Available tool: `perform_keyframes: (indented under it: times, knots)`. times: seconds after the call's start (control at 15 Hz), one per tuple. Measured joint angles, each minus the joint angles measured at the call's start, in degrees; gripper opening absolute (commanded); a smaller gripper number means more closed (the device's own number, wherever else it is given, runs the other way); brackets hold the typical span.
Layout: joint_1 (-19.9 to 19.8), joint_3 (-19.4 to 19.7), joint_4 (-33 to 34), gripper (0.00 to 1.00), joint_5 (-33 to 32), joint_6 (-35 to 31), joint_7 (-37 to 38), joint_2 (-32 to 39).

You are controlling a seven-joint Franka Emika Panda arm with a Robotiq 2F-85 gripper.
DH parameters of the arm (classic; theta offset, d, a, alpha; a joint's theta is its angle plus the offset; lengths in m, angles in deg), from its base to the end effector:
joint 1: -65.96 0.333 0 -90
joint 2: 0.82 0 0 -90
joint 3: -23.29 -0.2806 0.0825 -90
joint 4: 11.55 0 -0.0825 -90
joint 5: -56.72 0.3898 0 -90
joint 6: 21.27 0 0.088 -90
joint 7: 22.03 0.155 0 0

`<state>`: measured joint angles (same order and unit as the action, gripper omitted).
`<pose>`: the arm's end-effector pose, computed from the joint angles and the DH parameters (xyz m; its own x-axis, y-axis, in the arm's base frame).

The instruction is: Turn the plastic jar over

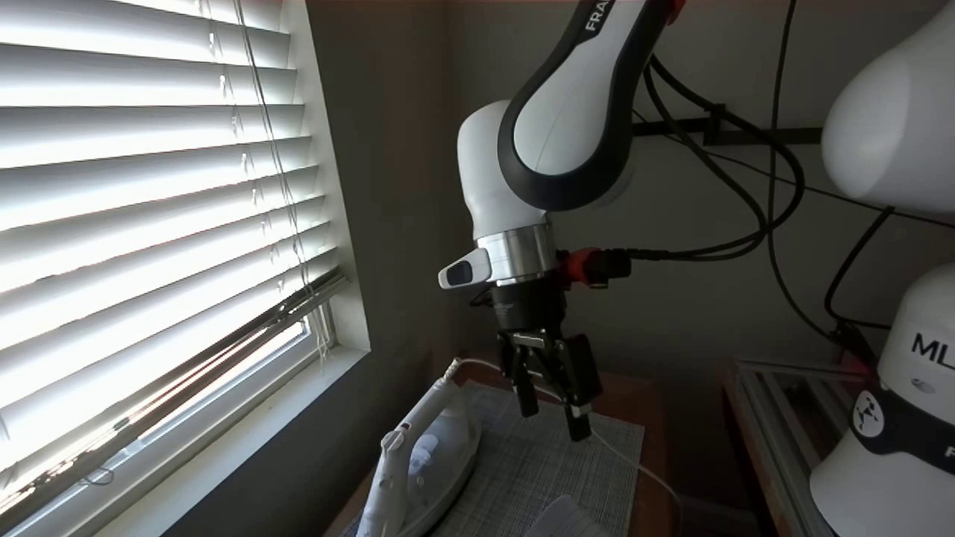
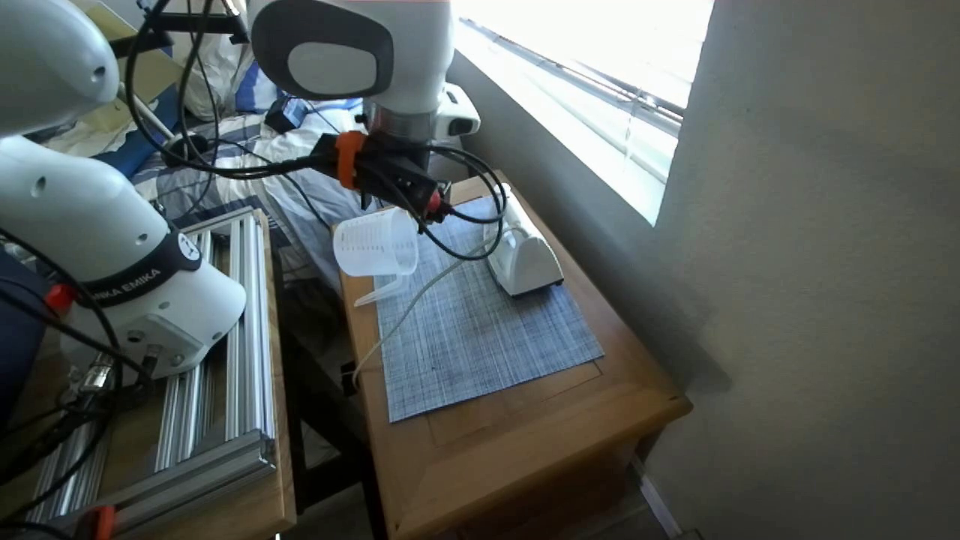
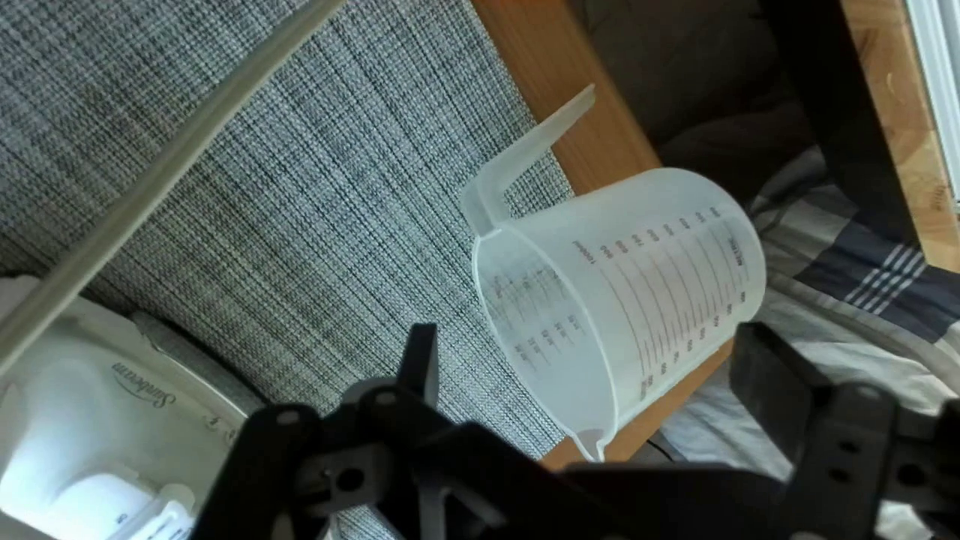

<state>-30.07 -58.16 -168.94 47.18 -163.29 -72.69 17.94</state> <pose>0.3479 -0.0195 0.1063 0.6869 0.7258 0.0374 0.6854 -0.6298 -0.3655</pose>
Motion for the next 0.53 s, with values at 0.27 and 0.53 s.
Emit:
perform_keyframes:
  times: [0.27,0.53]
  knots:
    - [0.63,6.60,-0.20,1.00,1.17,1.77,1.06,3.88]
    - [4.98,17.74,-0.29,1.00,5.16,0.47,0.42,8.10]
